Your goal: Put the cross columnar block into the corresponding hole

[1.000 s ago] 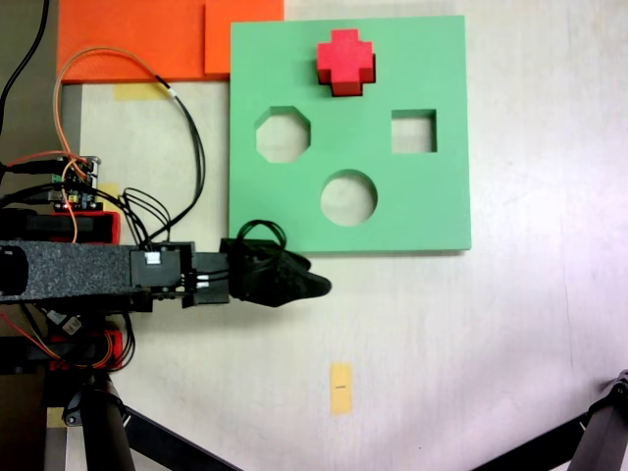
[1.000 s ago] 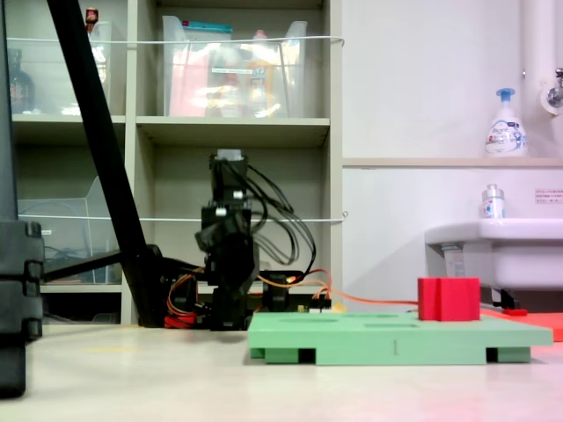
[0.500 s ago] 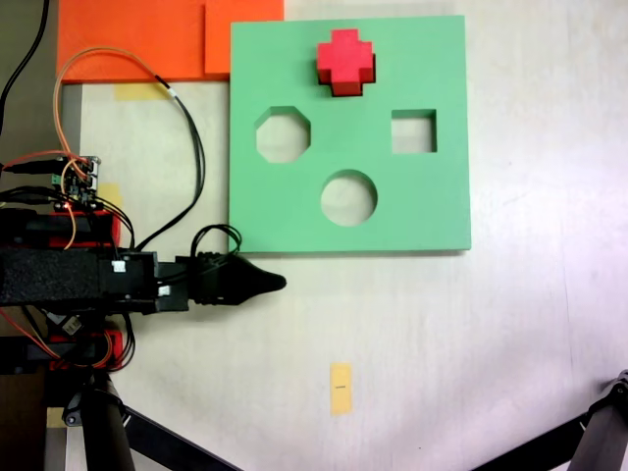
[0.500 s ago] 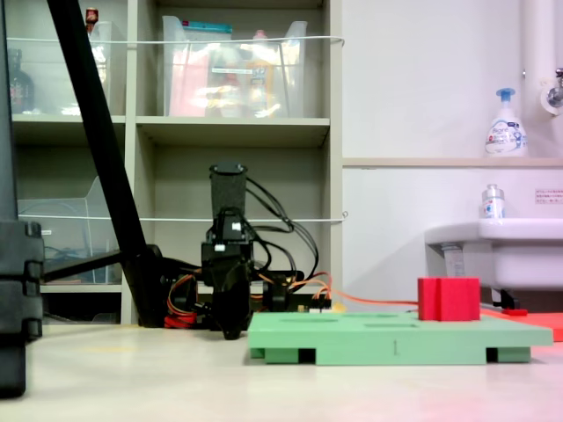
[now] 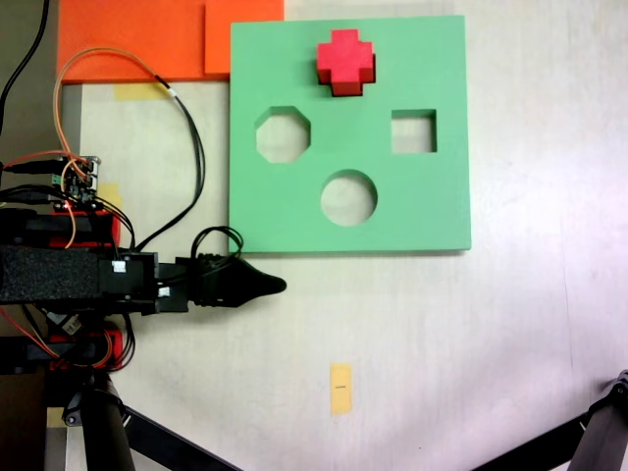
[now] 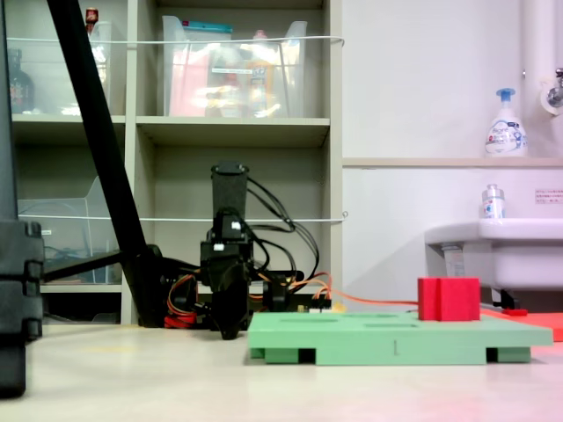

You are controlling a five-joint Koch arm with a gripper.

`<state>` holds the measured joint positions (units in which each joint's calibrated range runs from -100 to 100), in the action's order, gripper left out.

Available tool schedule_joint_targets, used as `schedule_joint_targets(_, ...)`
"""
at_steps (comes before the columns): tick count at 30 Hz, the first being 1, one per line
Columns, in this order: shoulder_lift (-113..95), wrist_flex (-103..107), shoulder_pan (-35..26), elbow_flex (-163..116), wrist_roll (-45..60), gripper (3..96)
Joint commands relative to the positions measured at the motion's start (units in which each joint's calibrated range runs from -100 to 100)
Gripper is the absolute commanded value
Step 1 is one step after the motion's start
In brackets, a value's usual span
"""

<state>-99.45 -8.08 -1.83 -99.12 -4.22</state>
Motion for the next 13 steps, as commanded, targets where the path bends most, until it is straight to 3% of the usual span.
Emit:
schedule_joint_targets(1,-0.55,6.58,0.29,-0.88,0.24,49.4)
schedule_joint_targets(13,-0.55,6.49,0.34,-0.88,0.24,49.4)
